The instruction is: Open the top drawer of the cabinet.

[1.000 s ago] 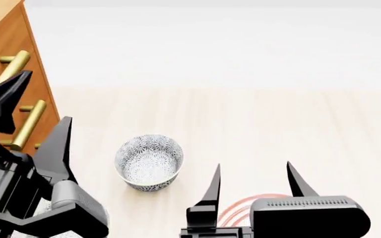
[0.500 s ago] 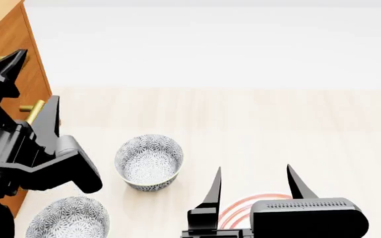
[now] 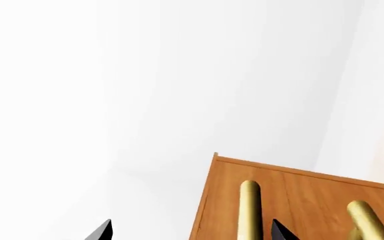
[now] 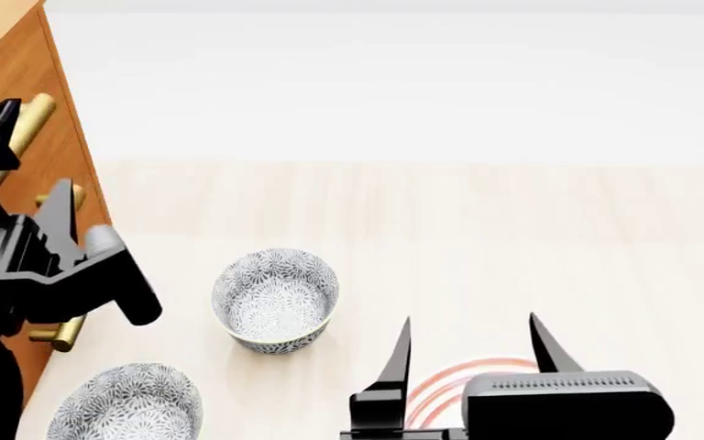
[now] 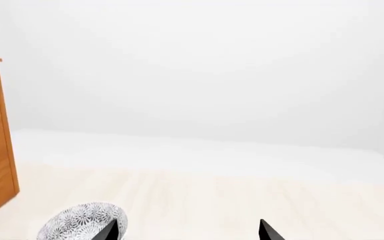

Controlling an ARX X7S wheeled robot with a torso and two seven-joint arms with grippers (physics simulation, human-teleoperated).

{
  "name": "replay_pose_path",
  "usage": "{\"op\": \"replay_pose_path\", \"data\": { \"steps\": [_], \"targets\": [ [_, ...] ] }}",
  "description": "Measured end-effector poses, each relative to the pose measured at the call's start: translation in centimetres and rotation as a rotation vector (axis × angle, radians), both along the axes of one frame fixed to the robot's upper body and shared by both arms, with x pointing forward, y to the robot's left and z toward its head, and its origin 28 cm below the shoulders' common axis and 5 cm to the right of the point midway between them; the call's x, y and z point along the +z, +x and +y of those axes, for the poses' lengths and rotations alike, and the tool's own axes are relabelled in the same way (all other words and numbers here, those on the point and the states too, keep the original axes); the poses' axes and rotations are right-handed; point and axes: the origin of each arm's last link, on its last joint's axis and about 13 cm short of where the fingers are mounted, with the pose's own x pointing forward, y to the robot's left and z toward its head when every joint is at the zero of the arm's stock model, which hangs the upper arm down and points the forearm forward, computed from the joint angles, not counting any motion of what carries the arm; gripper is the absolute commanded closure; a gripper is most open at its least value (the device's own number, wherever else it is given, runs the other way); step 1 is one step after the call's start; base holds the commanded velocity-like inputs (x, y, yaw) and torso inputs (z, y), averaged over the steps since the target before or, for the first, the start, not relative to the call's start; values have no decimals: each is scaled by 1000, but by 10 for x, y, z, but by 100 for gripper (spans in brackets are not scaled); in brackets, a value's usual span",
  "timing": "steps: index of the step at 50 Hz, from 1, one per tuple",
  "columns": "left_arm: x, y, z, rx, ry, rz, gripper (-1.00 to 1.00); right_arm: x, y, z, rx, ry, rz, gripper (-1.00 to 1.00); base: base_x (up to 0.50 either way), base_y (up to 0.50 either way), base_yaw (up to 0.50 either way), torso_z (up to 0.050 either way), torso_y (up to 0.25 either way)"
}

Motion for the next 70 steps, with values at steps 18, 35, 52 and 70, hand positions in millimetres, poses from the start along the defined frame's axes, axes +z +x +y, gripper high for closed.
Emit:
{"op": "replay_pose_path", "data": {
  "steps": [18,35,52,70],
  "targets": [
    [-13,11,13,71,7,30,-100,-4,1,0,1,2,8,-100,0,0,0,0,0],
    [-19,17,22,131,28,32,-100,-5,1,-1,1,4,10,-100,0,0,0,0,0],
    [-27,18,24,160,60,53,100,-5,-1,-2,-2,10,9,-100,0,0,0,0,1],
    [-26,19,23,166,63,48,100,-8,-3,-5,-10,18,13,-100,1,0,-1,0,1]
  ]
}}
